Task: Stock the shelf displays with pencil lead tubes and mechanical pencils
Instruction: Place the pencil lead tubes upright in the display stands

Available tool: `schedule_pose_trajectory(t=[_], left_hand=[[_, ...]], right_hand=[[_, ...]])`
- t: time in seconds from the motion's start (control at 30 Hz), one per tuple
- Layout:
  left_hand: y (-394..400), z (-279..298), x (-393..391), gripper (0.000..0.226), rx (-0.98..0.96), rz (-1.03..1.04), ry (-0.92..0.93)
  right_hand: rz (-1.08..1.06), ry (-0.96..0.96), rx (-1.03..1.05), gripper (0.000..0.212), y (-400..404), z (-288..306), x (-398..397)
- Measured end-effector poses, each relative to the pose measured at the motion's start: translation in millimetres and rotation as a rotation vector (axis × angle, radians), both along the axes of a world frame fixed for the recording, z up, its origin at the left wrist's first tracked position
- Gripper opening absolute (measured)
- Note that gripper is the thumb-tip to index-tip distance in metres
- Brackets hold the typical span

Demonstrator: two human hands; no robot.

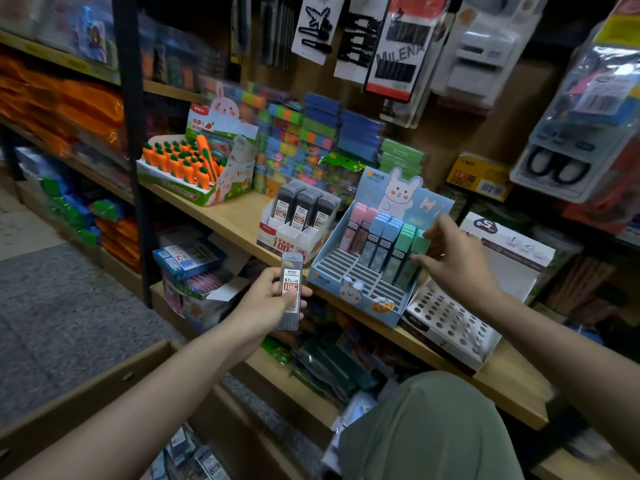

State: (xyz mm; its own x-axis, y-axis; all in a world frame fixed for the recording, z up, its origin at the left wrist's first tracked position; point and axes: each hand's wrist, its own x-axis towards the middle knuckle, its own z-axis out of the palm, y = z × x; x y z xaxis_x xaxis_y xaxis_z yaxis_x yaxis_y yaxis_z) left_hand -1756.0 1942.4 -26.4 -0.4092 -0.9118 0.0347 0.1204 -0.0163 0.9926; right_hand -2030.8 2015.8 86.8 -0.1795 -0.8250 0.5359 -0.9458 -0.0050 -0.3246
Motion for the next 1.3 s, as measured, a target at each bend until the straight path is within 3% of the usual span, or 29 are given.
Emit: schedule_pose_trajectory(t=[0.2, 0.53, 0.63, 0.77, 0.97, 1.07, 1.17, 1.3], left_hand=[[2.8, 0.2, -0.4, 0.026, -0.041, -0.042, 0.015], [14.7, 12.7, 1.6, 0.021, -0.037, -0.055, 0.067], [18.5, 18.2, 3.0, 0.017, -0.039, -0.038, 0.076], [25.7, 26.2, 7.8, 0.019, -0.097, -0.037, 0.027], [18.4, 30.8, 18.9, 0.019, -0.176, 0.042, -0.106], [-1.9, 27.8, 29.3, 0.02, -0.197, 0.225, -0.233], [-30.3, 29.2, 35.3, 0.039, -0.205, 0.417, -0.388], [-61.7, 40.2, 16.8, 0.075, -0.203, 0.481, -0.501]], right_hand=[[-0.078, 0.146, -0.065, 0.031, -5.5, -7.0, 0.6], [-0.107, 0.188, -0.048, 0.032, 4.7, 3.0, 14.0], [0.101, 0.053, -0.086, 0.036, 8.4, 5.5, 53.2], [0.359, -0.185, 0.186, 0.035, -5.3, -4.0, 113.6], [0.401, -0.239, 0.216, 0.022, -39.3, 2.5, 128.1], [0.324, -0.234, 0.073, 0.026, -68.0, 33.5, 112.7], [0.251, -0.22, -0.081, 0.026, -100.5, 59.4, 101.8], [0.217, -0.116, -0.095, 0.025, -136.9, 57.5, 105.5]])
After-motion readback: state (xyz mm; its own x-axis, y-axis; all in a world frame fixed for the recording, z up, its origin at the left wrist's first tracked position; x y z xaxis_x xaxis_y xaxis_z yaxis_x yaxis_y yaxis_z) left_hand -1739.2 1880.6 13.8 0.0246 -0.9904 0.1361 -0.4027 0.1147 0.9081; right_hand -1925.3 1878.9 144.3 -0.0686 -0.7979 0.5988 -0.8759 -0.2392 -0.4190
